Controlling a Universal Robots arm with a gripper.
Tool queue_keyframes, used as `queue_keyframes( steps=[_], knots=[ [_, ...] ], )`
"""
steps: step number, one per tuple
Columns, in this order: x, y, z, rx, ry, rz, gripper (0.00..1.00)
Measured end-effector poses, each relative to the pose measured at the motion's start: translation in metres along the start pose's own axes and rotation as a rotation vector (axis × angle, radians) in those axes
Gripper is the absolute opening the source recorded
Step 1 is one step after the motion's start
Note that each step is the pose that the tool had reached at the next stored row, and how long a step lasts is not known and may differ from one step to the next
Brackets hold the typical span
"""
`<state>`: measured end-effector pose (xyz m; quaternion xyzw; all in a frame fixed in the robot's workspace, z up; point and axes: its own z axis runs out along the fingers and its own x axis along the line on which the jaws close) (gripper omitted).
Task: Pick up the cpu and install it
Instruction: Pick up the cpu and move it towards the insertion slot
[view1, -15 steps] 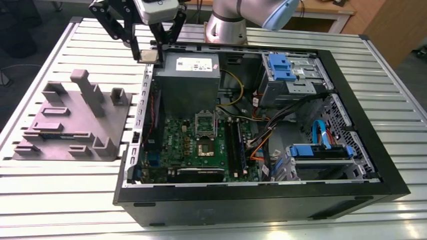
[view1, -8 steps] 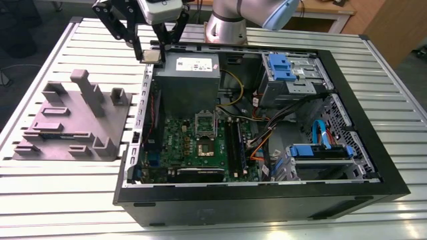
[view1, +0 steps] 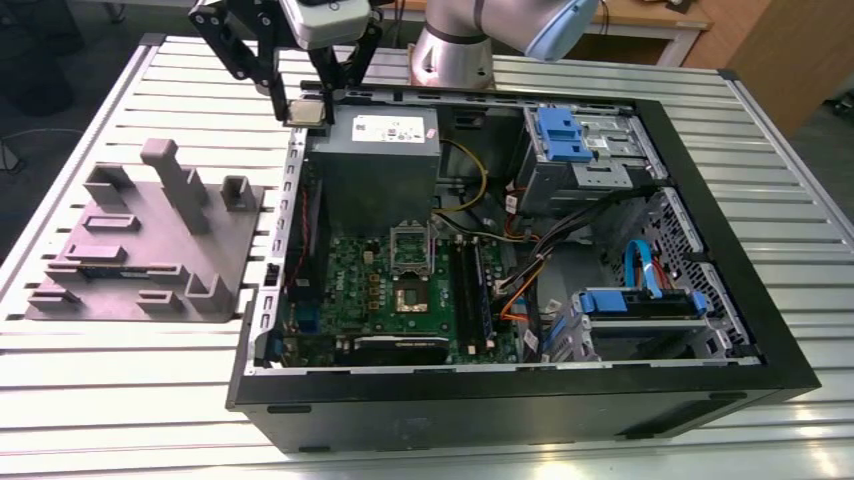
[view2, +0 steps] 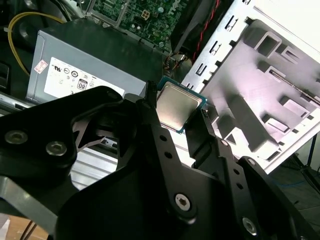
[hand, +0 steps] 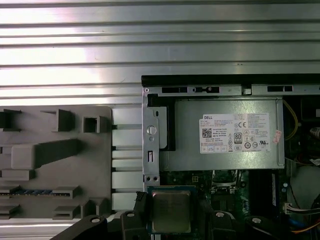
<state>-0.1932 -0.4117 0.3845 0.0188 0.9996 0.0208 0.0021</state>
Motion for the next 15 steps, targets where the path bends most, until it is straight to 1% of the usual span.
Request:
queue_keyframes(
  steps=[15],
  knots=[
    [-0.0051, 0.0002, 0.0000, 0.0000, 0.0000, 0.000, 0.47]
  ],
)
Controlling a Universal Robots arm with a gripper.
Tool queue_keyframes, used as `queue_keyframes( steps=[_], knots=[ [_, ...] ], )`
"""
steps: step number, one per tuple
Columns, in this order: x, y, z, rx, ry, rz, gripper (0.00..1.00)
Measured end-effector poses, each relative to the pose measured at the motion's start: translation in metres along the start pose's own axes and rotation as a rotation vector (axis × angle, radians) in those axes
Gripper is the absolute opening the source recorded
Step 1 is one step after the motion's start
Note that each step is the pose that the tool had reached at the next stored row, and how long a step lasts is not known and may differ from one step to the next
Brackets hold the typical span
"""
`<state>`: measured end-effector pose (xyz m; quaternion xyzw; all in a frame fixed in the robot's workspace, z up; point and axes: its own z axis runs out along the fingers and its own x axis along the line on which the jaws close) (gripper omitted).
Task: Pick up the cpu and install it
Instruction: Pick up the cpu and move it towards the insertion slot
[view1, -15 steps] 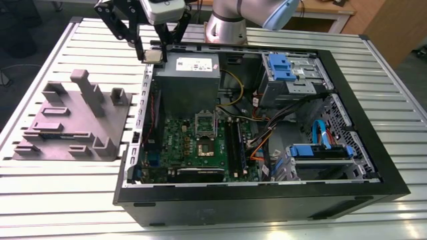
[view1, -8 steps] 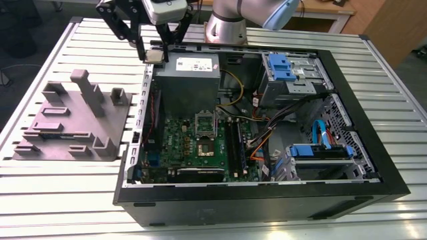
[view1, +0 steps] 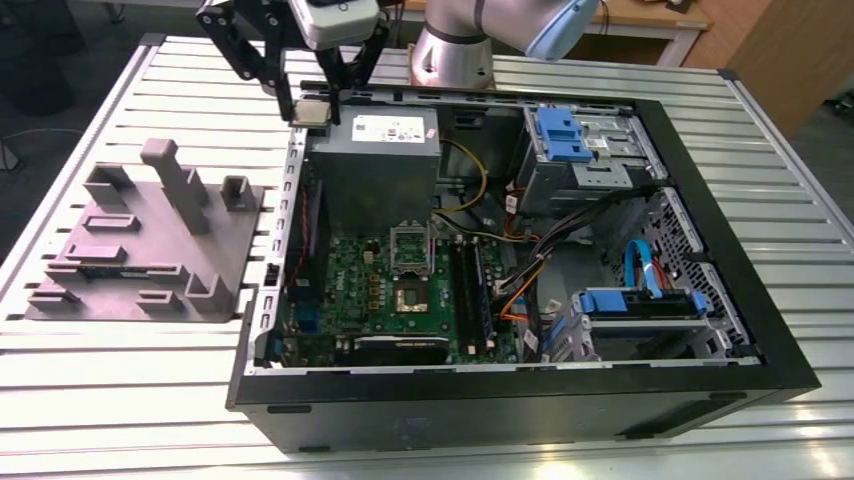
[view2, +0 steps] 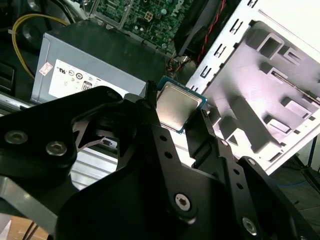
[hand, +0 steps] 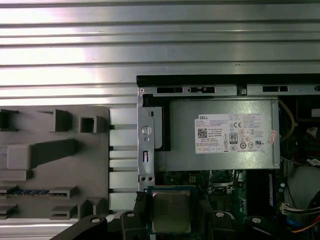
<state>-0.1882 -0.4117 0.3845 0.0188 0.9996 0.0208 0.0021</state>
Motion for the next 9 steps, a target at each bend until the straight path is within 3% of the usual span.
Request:
queue_keyframes(
  steps=[9],
  knots=[
    [-0.0050, 0.0002, 0.0000, 0.0000, 0.0000, 0.000, 0.47]
  ],
)
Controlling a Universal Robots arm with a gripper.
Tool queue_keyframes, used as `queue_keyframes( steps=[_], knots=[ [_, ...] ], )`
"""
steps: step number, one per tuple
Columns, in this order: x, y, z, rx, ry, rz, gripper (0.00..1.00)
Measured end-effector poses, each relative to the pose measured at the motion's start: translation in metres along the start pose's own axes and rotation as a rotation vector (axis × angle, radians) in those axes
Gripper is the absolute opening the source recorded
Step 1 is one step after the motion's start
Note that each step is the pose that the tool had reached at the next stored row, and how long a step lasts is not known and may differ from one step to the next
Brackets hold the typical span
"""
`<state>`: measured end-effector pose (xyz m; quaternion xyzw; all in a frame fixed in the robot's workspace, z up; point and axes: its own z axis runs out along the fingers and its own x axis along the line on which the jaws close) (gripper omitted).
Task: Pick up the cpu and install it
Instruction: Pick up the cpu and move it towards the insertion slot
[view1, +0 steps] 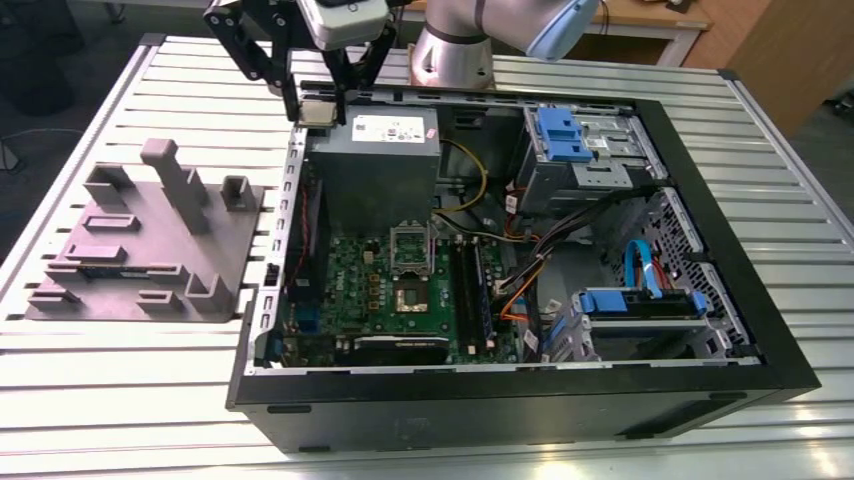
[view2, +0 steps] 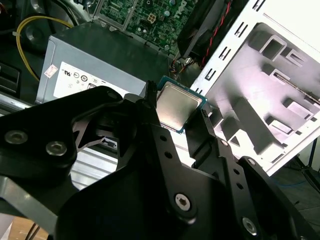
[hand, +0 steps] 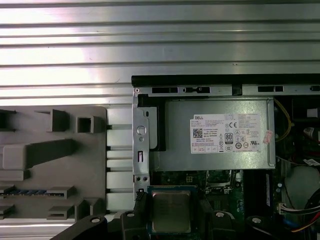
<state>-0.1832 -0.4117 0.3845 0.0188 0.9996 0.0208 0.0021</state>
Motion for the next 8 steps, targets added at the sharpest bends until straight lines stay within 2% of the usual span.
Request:
queue_keyframes(
  steps=[8],
  knots=[
    [-0.0013, 0.0000, 0.0000, 0.0000, 0.0000, 0.000, 0.47]
  ],
)
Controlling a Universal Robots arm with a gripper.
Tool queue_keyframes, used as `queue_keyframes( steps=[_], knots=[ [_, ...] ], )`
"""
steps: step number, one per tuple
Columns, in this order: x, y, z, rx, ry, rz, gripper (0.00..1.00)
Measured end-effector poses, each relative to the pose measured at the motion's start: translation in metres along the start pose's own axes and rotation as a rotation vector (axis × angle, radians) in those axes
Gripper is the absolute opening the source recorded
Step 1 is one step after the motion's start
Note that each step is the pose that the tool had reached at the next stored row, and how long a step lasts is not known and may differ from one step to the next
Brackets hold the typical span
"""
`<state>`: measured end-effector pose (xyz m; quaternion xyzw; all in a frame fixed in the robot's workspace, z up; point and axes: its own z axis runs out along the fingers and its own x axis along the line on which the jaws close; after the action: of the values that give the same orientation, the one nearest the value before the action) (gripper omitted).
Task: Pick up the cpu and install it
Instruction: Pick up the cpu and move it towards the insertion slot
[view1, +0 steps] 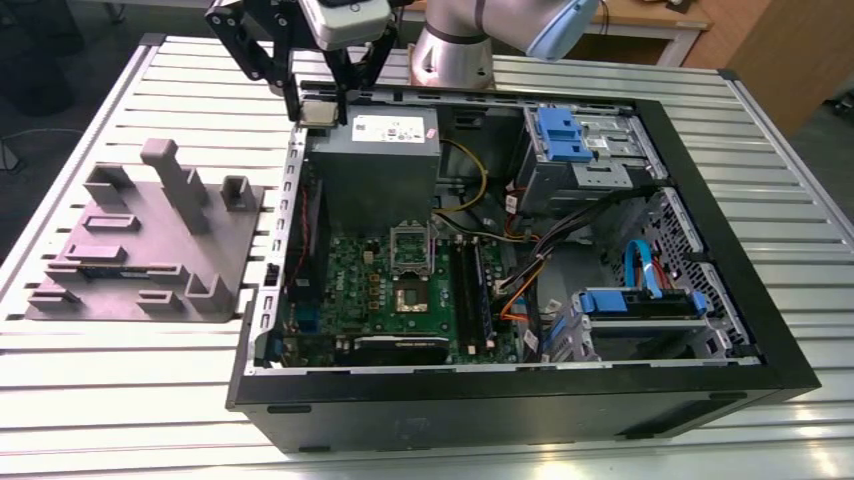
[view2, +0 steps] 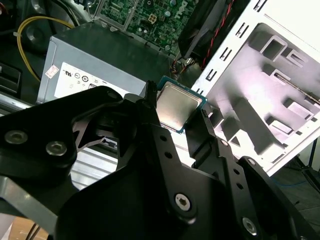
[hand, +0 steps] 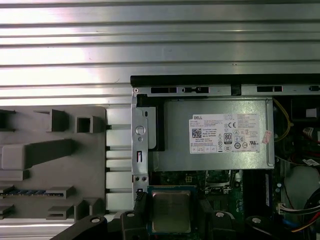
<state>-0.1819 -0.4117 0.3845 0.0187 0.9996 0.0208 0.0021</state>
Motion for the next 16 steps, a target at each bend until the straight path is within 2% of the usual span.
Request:
queue_keyframes(
  steps=[16],
  knots=[
    [-0.0037, 0.0001, 0.0000, 0.0000, 0.0000, 0.000, 0.47]
  ],
)
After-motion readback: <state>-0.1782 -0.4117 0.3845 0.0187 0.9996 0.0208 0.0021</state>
